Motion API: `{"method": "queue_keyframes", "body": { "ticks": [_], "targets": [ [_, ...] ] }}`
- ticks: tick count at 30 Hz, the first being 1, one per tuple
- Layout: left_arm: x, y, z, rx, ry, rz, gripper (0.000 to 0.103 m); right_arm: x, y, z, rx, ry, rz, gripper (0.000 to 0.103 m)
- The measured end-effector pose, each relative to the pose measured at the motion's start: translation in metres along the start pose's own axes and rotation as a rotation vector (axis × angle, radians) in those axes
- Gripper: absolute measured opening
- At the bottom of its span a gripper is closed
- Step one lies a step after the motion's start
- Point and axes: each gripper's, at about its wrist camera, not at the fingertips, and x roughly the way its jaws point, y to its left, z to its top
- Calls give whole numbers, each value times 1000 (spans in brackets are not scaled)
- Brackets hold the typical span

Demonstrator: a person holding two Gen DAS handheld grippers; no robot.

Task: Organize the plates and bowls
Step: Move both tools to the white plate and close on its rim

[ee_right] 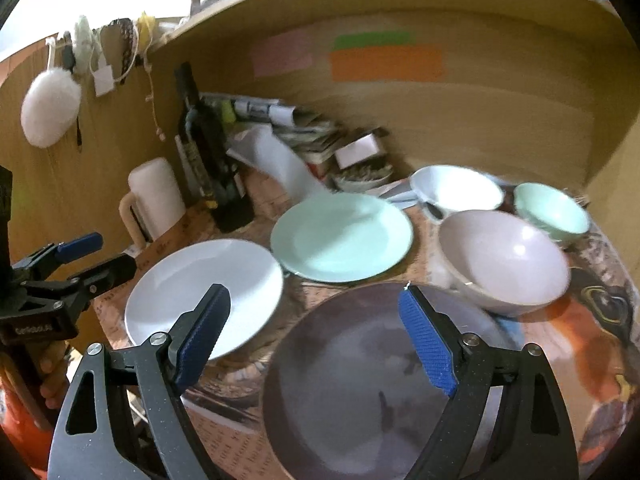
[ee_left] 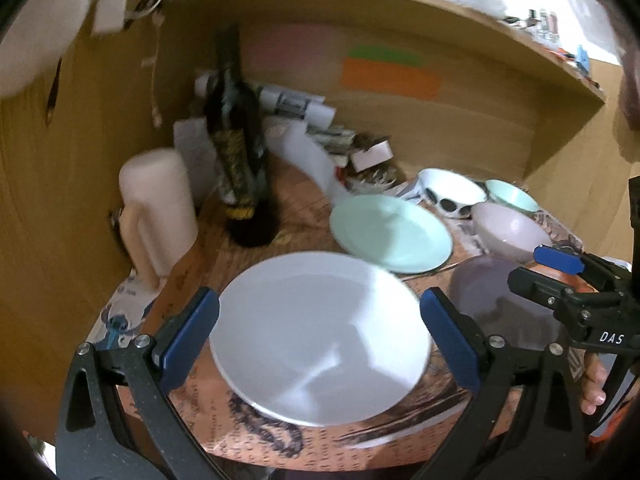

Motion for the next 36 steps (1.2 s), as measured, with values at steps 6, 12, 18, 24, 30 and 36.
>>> {"method": "queue_keyframes", "body": {
  "ticks": [6,12,18,24,30,36],
  "targets": [
    [17,33,-9,-29,51,63,102,28,19,0,-28,64,22,84],
    [35,61,-18,-68,97,72,102,53,33,-2,-43,128,26,71],
    [48,79,-24,-113,129,70,102,79,32,-2,-14,220,28,52],
    [52,84,-24,-105,156,20,80,90,37,-3,-14,273,4,43],
    [63,84,-27,-92,192,-36,60,101,37,-6,36,313,-1,37],
    [75,86,-31,-92,241,-83,43,108,39,-7,52,334,-13,31]
  ]
}}
